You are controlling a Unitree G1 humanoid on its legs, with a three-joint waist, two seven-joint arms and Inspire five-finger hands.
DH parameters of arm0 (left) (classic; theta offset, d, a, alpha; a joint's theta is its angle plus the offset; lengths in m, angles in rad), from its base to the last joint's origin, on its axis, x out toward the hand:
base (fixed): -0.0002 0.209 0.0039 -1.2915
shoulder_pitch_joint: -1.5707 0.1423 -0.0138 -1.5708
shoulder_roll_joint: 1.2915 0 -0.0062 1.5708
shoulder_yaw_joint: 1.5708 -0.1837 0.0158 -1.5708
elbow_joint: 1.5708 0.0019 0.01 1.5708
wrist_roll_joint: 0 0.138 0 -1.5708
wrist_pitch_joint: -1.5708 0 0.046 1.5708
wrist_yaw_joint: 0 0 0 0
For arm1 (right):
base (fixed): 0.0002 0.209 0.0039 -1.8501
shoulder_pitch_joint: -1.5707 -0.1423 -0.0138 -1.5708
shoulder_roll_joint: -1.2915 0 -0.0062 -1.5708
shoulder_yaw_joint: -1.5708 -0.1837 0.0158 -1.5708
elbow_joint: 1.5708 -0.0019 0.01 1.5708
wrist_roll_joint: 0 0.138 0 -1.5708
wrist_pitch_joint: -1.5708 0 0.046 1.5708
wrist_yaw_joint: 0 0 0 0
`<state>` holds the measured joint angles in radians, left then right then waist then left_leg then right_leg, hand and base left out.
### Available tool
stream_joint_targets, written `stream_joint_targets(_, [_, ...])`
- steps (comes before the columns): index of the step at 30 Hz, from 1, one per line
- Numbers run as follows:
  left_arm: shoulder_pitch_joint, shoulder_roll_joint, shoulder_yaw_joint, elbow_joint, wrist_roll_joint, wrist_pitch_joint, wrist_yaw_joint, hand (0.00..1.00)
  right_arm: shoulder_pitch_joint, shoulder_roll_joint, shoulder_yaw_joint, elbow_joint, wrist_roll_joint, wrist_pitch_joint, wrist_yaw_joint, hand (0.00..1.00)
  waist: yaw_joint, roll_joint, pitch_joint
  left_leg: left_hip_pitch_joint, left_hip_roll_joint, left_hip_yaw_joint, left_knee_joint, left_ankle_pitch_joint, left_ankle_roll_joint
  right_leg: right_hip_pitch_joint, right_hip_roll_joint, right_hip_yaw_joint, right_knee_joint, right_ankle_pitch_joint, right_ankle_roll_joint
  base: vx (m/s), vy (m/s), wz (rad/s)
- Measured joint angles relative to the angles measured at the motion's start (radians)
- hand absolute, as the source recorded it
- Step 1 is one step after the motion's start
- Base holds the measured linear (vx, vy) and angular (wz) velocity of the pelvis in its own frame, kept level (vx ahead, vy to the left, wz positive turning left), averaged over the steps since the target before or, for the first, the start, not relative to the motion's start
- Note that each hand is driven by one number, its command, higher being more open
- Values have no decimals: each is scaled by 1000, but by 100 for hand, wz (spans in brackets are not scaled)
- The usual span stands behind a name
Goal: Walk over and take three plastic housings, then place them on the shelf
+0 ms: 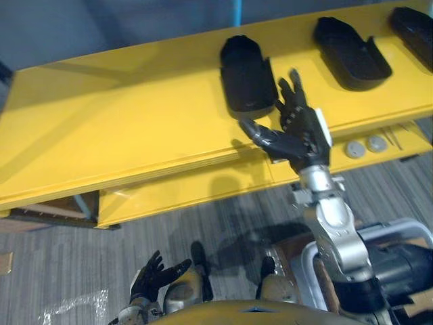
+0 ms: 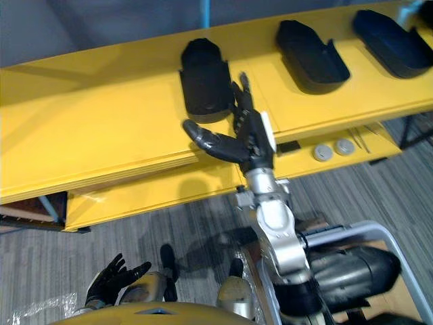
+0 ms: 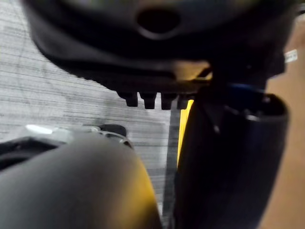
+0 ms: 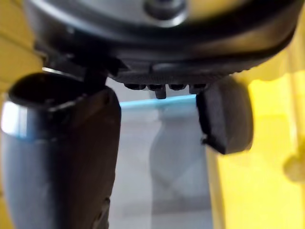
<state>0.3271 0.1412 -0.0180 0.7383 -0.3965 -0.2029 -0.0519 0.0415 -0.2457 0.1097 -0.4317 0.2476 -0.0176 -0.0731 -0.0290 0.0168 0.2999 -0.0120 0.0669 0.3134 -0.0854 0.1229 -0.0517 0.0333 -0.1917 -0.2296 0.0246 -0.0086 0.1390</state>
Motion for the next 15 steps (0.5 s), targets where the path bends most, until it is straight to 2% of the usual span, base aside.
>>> stream_joint_targets(2, [-2, 7, -2, 0, -2, -13, 12, 100, 112, -8, -15, 0, 16, -12, 29, 100, -26, -8, 2, -2, 0, 19, 0, -6, -3, -20, -1, 19, 11, -1, -1, -16, 27, -23])
stream_joint_targets(5, [-2, 10, -14, -4, -4, -35, 27, 100, 190, -20, 6, 0, 53, -23, 89, 100, -34, -8, 2, -10, 3, 26, 0, -6, -4, -35, 0, 28, 16, -1, 0, 0, 12, -9])
stream_joint_targets(8, [-2, 16, -26, -12, -32, -37, 31, 100, 182, -25, 54, -1, 53, -60, 132, 100, -31, -13, 5, -15, 4, 23, 1, -3, -1, -41, 1, 27, 23, -1, -1, 4, 3, 3])
stream_joint_targets(15, [-4, 39, -46, -31, -44, -36, 42, 100, 112, -25, 91, -27, 77, -79, 132, 100, -28, -32, 11, -35, -5, 7, 1, 4, 10, -51, -7, 15, 24, 0, 1, 13, 16, 9])
